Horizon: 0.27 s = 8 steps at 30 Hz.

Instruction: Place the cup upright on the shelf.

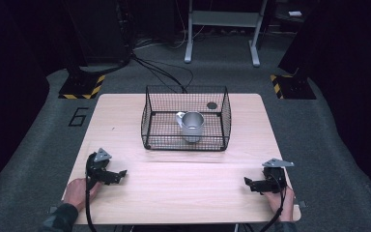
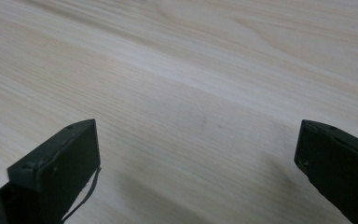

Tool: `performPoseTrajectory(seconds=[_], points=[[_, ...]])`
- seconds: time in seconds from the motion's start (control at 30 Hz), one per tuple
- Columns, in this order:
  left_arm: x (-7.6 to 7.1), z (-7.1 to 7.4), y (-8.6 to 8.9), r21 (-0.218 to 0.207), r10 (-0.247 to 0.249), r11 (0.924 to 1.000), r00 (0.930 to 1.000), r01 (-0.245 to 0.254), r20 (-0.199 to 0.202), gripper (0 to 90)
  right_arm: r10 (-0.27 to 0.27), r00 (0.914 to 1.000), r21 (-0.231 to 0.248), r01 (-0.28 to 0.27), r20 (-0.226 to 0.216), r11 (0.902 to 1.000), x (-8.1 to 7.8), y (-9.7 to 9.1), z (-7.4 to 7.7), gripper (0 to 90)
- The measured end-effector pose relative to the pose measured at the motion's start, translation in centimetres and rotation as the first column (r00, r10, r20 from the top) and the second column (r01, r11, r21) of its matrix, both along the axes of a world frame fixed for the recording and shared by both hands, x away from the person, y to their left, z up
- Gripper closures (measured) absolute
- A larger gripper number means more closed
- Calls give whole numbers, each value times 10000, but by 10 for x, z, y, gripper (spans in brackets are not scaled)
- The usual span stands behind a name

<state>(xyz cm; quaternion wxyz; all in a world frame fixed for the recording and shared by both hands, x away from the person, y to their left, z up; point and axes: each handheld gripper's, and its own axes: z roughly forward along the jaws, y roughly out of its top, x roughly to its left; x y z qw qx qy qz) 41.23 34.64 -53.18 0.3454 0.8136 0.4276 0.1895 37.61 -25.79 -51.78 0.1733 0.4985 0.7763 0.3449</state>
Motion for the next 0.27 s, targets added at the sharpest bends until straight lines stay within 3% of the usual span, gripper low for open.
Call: performPoseTrajectory(seconds=[0.17, 0.2, 0.27], points=[[0, 0, 0, -6, 4, 10000, 10000, -4, -1, 1, -219, 9997, -292, 221, 72, 9993, -1, -5, -8, 0], [0, 0, 0, -3, 1, 10000, 10000, -1, 6, 1, -243, 9992, -673, 265, 328, 9974, -2, -5, -11, 0], [0, 0, 0, 1, 0, 10000, 10000, 0, -2, 1, -252, 9988, -658, 279, 412, 9974, -2, -5, -12, 0]])
